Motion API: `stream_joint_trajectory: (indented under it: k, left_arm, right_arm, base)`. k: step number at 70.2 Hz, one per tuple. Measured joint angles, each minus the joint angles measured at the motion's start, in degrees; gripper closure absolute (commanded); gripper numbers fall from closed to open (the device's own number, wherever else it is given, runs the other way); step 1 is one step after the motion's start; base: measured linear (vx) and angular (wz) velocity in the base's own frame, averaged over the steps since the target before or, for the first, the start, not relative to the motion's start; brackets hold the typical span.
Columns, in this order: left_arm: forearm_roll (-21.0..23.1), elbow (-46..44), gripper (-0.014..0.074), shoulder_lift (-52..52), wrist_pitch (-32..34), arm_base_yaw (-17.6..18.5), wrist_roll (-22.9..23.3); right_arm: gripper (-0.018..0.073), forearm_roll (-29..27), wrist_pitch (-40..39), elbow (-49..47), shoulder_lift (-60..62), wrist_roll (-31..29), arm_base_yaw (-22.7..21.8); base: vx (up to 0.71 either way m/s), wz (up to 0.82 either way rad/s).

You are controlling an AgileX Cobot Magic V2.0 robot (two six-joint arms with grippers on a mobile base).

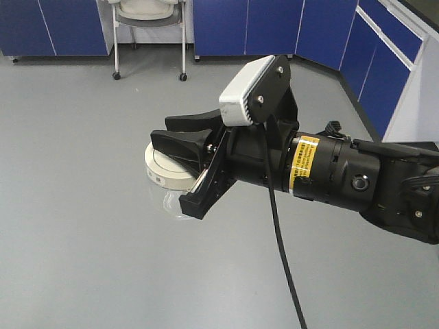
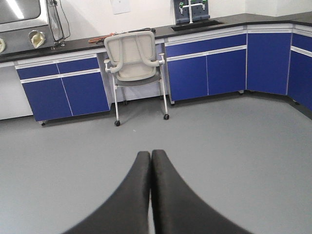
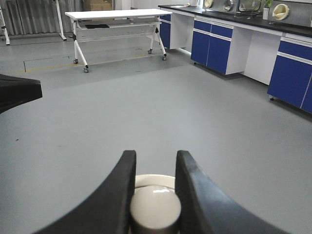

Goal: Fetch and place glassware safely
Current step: 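Keep holding the jar while driving across the lab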

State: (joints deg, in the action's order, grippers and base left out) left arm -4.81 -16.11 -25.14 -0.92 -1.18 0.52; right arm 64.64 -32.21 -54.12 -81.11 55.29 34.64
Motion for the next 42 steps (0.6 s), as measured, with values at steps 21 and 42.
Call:
stream_joint_trajectory:
  k: [21, 42]
  left_arm:
    - [0.0, 0.0, 0.0603, 0.0, 0.0, 0.0, 0.0]
    - [0.0, 0.0, 0.0603, 0.0, 0.0, 0.0, 0.0]
  right_arm:
    - [0.0563, 0.0, 0.0, 0.0, 0.0, 0.0, 0.0]
    - [0.0563, 0.0, 0.0, 0.0, 0.0, 0.0, 0.0]
  base:
    - [0.59, 0.03]
    - [0.58, 0.01]
